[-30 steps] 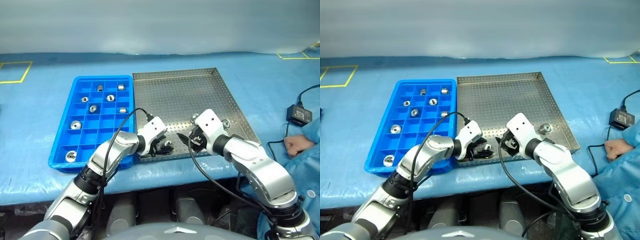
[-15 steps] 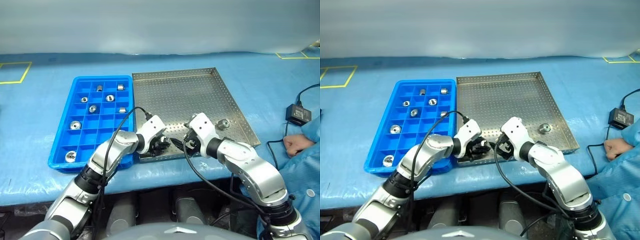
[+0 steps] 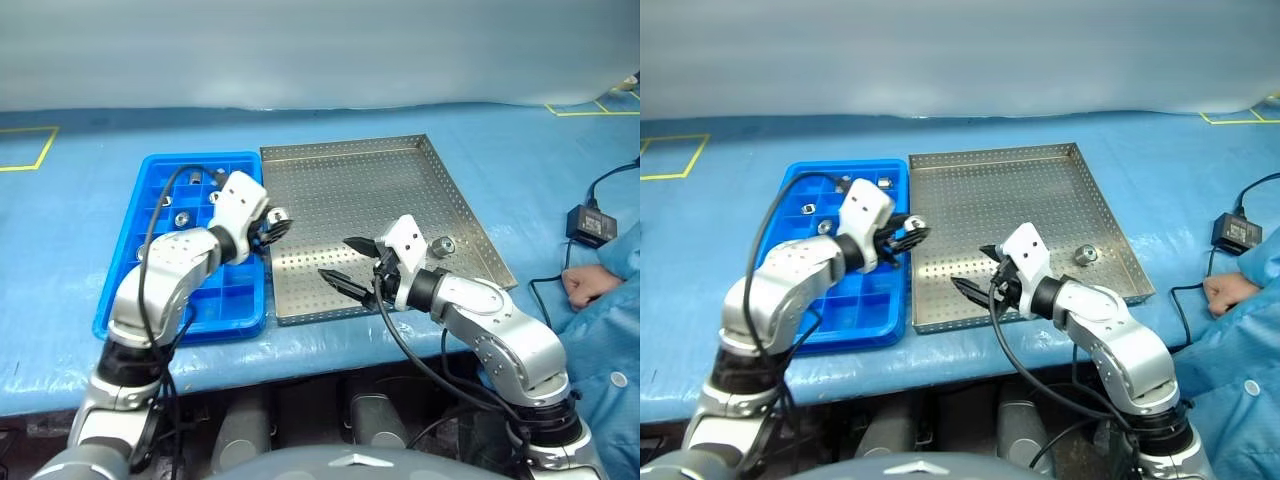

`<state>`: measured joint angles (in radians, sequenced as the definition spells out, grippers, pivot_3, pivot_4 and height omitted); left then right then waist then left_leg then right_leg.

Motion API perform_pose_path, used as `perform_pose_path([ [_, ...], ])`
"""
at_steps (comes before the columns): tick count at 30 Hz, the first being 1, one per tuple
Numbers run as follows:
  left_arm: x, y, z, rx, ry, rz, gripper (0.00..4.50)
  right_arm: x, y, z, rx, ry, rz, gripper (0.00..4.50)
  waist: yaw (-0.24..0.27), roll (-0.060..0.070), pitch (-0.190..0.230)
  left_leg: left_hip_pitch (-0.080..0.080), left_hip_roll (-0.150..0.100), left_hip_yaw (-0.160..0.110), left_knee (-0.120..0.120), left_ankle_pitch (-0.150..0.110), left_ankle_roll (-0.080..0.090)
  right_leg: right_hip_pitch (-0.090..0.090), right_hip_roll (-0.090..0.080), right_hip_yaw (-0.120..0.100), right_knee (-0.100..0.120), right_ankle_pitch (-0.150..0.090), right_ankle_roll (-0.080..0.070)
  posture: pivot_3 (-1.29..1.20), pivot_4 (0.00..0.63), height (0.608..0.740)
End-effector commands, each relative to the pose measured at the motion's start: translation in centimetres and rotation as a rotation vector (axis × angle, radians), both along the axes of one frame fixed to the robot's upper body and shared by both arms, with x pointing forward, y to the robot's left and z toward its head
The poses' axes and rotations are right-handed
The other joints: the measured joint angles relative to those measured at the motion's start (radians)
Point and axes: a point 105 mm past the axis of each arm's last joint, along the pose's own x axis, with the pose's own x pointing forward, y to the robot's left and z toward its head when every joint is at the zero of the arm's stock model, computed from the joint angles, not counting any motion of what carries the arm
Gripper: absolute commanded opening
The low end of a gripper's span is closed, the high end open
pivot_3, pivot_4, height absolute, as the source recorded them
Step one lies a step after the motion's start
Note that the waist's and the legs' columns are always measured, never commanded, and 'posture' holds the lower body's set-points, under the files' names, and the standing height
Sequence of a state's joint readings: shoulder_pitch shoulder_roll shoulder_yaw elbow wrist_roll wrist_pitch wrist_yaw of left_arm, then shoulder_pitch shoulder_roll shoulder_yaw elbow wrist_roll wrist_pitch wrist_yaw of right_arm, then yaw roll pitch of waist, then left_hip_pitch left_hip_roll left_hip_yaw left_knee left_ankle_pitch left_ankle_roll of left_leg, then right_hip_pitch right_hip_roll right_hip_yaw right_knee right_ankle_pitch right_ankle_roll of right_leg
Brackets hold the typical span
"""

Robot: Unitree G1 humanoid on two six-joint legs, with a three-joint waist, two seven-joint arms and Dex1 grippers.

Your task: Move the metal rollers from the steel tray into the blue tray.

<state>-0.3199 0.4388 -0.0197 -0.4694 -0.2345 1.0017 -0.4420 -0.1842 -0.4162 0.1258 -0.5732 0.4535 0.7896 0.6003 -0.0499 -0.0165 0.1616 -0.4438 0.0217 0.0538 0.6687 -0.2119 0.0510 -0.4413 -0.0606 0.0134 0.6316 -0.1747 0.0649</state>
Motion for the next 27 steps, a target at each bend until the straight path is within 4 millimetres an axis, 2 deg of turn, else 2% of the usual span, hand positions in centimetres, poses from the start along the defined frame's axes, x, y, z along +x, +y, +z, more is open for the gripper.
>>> perform_pose_path([
  [1, -1.3, 2.1, 1.3, 0.019, -0.067, 0.130, 1.66, 0.0, 0.9, 0.3, 0.000, -0.024, 0.057, 4.04, 0.008, 0.000, 0.000, 0.000, 0.000, 0.000, 0.000, 0.000, 0.000, 0.000, 0.000, 0.000, 0.000, 0.000, 0.000, -0.01, 0.150, 0.740],
  [6, -2.5, 5.2, 0.9, 0.012, -0.056, 0.309, 1.66, 0.5, 1.1, -0.1, -0.016, -0.018, 0.063, 4.04, 0.037, -0.001, 0.000, 0.000, 0.000, 0.000, 0.002, 0.001, 0.001, 0.001, -0.001, -0.001, 0.000, 0.001, 0.000, 0.04, 0.150, 0.740],
  [11, -2.9, 7.3, 0.2, 0.050, -0.028, 0.413, 1.66, 0.9, 1.3, -0.2, -0.026, -0.022, 0.052, 4.04, 0.049, -0.001, 0.000, 0.001, 0.000, 0.000, 0.002, 0.001, 0.000, 0.002, -0.001, -0.001, 0.000, 0.001, -0.001, 0.05, 0.150, 0.740],
  [20, -3.0, 7.4, -1.5, 0.116, 0.027, 0.416, 1.66, 1.4, 1.2, 0.5, -0.022, -0.052, 0.008, 4.04, 0.057, -0.001, 0.000, 0.000, 0.000, 0.000, 0.001, 0.001, 0.000, 0.001, -0.001, -0.001, 0.000, 0.003, -0.003, 0.05, 0.150, 0.740],
  [21, -3.0, 7.4, -1.4, 0.121, 0.022, 0.421, 2.38, 1.7, 1.0, 0.7, -0.018, -0.056, -0.014, 4.04, 0.057, -0.001, 0.000, 0.000, 0.000, 0.000, 0.001, 0.001, 0.000, 0.001, -0.001, -0.001, 0.000, 0.003, -0.003, 0.05, 0.150, 0.740],
  [25, -3.0, 7.6, -1.0, 0.134, -0.001, 0.427, 2.38, 2.2, 0.8, 1.2, -0.010, -0.070, -0.052, 4.04, 0.060, -0.001, 0.000, 0.000, 0.000, 0.001, 0.001, 0.001, 0.000, 0.000, -0.001, -0.001, 0.000, 0.003, -0.003, 0.05, 0.150, 0.740],
  [27, -2.9, 7.0, -0.5, 0.095, -0.023, 0.398, 2.38, 2.3, 0.8, 1.2, -0.011, -0.073, -0.060, 4.04, 0.063, -0.001, 0.000, 0.000, 0.000, 0.001, 0.001, 0.001, 0.000, 0.000, -0.001, -0.001, 0.000, 0.003, -0.003, 0.05, 0.150, 0.740],
])
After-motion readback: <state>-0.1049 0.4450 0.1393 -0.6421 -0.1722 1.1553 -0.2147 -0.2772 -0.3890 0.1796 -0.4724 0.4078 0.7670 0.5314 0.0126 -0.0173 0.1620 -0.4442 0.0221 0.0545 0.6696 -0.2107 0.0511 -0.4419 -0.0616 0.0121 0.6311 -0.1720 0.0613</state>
